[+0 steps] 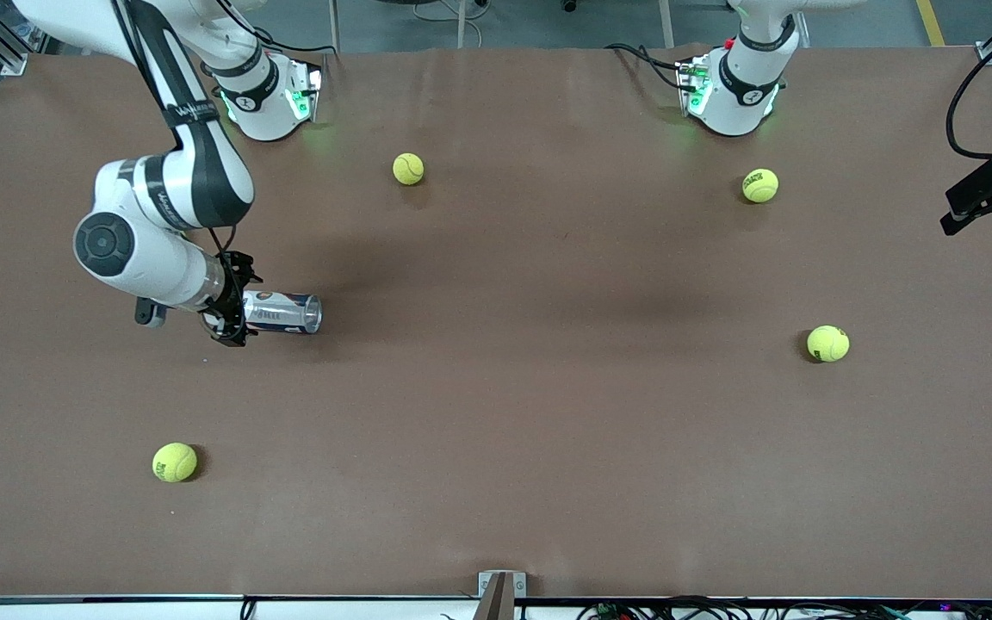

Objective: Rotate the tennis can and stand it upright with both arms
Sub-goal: 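Reach the right gripper down over the lying Wilson can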

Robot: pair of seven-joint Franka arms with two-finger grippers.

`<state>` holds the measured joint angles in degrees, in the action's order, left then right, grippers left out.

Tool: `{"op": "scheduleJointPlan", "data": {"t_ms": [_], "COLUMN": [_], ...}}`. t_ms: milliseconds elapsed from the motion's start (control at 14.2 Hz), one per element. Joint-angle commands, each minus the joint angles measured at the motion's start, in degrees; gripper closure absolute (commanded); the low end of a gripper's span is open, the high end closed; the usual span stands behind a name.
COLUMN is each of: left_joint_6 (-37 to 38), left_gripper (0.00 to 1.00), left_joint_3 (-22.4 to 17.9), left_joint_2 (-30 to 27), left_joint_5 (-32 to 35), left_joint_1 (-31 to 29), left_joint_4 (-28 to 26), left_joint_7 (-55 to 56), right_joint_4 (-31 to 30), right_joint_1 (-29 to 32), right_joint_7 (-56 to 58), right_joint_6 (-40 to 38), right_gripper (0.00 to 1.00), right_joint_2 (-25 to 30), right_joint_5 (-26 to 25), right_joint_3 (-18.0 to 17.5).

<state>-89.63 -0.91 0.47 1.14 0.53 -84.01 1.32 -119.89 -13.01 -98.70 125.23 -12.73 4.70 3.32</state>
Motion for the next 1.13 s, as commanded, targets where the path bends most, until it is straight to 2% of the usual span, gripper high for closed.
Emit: {"op": "scheduleJointPlan", "data": {"t_ms": [0, 492, 1055], "left_joint_6": [0.42, 0.42, 0.42], "left_gripper": [0.0, 0.0, 0.0], "left_joint_3": [0.03, 0.03, 0.03], "left_joint_2": [-0.11, -0.11, -0.03], "left_joint_5": [0.09, 0.09, 0.09], "left_joint_1": [-0.09, -0.09, -0.09], "left_joint_4": [0.61, 0.69, 0.61], "left_joint_7": [-1.14, -1.14, -1.06], "right_joint_4": [-3.5, -5.88, -6.93], "right_joint_1": [-0.26, -0.26, -0.26], "right_joint_7": [-1.76, -2.02, -2.02], "right_joint_6": [3.78, 11.87, 12.58], "right_gripper": [0.0, 0.0, 0.0], "right_joint_2": [0.34, -3.27, -5.12], "right_joint_5": [0.05, -0.04, -0.39], "right_joint_3": [0.37, 0.55, 0.55]}}
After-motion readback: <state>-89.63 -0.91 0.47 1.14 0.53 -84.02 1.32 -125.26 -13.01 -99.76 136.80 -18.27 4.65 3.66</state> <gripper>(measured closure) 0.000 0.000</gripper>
